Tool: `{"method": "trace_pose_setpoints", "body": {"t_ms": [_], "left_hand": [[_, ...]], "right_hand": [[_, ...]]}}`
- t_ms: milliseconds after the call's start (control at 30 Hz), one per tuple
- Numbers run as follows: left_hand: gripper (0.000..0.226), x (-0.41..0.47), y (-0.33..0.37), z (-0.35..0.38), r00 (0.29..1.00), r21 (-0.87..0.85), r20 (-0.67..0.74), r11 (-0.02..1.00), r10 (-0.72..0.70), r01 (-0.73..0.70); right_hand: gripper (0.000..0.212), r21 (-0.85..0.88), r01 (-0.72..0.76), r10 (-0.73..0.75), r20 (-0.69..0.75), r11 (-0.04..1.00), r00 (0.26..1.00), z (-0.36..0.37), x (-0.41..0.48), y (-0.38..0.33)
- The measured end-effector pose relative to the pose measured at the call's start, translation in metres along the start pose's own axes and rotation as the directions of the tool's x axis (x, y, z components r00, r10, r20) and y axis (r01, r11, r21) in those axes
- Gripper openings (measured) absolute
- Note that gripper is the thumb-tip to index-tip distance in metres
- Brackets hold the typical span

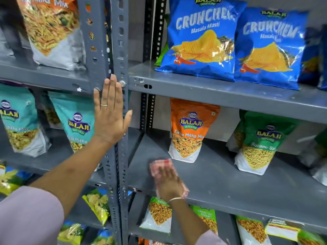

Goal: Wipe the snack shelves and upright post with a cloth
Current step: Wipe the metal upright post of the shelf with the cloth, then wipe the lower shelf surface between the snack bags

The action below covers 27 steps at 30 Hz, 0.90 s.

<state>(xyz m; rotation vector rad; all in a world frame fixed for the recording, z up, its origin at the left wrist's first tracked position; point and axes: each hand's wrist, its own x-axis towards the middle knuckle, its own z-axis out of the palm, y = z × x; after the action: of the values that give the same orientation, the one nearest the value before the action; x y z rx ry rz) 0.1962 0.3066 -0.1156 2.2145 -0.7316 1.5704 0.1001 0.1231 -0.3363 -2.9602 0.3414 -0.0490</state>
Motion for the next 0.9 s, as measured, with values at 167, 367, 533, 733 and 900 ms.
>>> {"method": "trace_pose_setpoints", "body": {"t_ms": [167, 367, 533, 733, 900], "left_hand": [[0.076, -0.001, -0.001, 0.0, 1.0, 0.006, 0.006, 1.0, 0.011, -0.011], [0.075, -0.01, 0.02, -0.007, 0.996, -0.028, 0.061, 0.997, -0.069, 0.071], [0.072, -0.05, 0.094, 0.007, 0.992, -0.213, 0.121, 0.977, 0.019, 0.008], [0.077, -0.135, 0.19, 0.048, 0.881, -0.234, 0.458, 0.972, 0.115, -0.005], [0.07, -0.186, 0.228, 0.077, 0.652, -0.176, 0.753, 0.982, 0.09, 0.067]], "right_hand": [[0.065, -0.084, 0.134, -0.132, 0.032, 0.987, 0.991, -0.015, -0.01, -0.004], [0.07, 0.032, -0.431, 0.426, 0.106, 0.902, 0.898, -0.014, -0.023, 0.094], [0.058, 0.059, -0.088, 0.081, 0.116, 0.994, 0.99, -0.037, -0.05, 0.066], [0.07, 0.164, -0.573, 0.571, 0.059, 0.803, 0.819, -0.058, -0.075, 0.132], [0.079, 0.185, -0.675, 0.662, 0.135, 0.714, 0.737, -0.065, -0.049, 0.161]]}}
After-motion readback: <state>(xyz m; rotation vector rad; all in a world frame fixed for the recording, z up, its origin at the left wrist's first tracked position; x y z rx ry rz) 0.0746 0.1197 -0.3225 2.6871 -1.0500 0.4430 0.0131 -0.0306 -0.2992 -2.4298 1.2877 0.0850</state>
